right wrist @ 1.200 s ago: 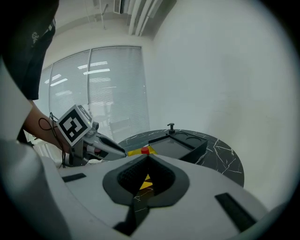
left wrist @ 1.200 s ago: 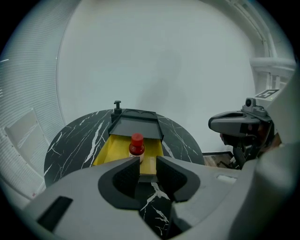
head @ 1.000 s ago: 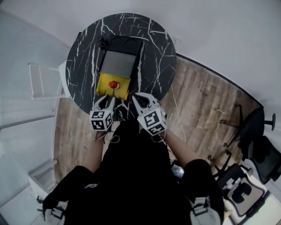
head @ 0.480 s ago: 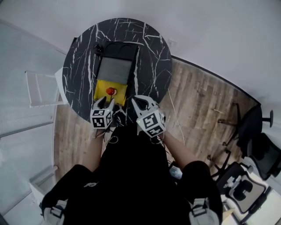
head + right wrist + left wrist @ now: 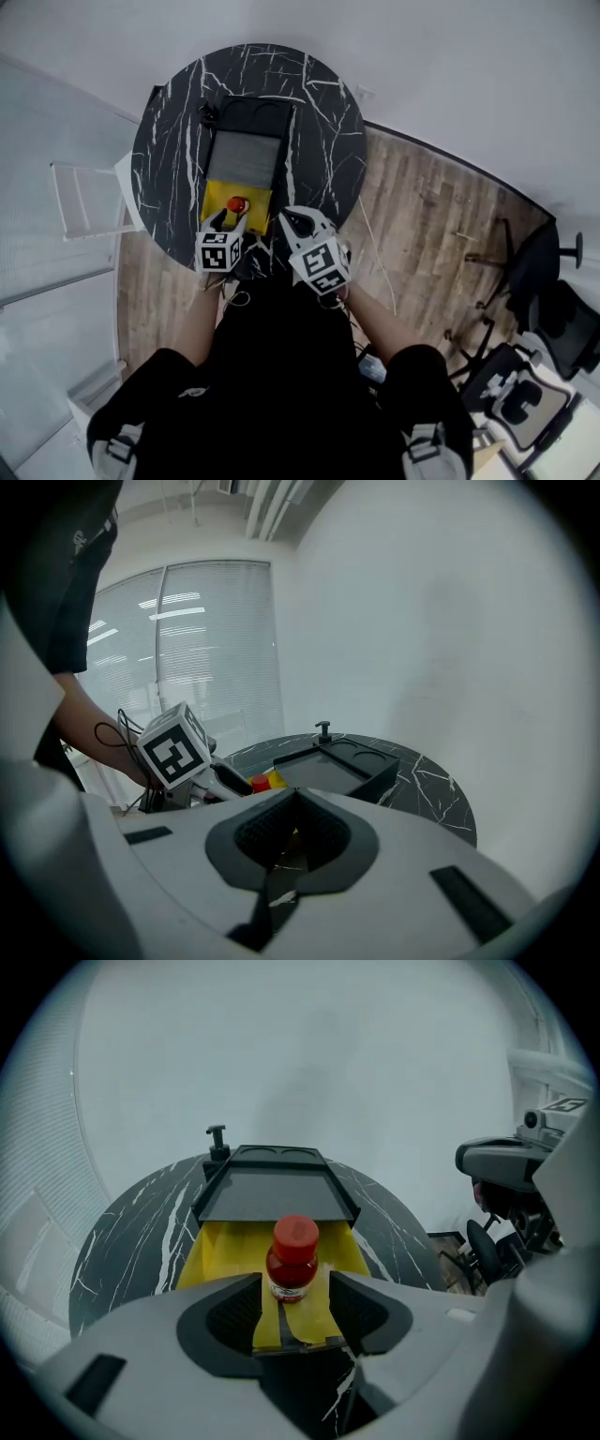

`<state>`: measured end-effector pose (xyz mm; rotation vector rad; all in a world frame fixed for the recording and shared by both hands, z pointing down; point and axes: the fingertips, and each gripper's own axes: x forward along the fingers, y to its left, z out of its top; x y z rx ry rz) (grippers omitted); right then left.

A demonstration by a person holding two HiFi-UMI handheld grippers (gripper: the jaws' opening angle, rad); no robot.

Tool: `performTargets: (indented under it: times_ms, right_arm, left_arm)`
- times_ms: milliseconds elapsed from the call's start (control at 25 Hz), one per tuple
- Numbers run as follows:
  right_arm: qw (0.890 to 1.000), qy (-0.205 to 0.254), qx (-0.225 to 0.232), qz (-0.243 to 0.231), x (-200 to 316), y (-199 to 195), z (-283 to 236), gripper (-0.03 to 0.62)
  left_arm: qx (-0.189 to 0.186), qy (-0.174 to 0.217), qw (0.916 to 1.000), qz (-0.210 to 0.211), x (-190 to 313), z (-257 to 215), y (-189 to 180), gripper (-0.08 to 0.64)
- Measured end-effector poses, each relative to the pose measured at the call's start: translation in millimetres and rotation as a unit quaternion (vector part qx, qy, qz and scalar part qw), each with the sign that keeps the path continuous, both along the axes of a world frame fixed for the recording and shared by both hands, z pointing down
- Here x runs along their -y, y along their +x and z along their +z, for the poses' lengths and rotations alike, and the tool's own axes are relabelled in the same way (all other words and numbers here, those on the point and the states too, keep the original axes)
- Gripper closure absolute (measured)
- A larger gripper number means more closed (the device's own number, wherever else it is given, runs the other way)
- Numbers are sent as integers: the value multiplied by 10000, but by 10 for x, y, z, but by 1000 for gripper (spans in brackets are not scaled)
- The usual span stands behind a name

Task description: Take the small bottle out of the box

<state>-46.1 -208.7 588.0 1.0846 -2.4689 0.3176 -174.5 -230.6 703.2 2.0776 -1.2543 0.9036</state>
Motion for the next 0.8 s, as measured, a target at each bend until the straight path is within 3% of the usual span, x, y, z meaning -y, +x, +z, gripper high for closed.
performTargets:
  times_ms: [440,800]
  right_arm:
    - [9998,-137,66,93,254,-161,142,595]
    - [9997,-141,77,208,388,-194,126,595]
  left_arm:
    - [119,-109,9991,385,98,145,74,333]
    - [521,-145,9972,512,137,238,43,333]
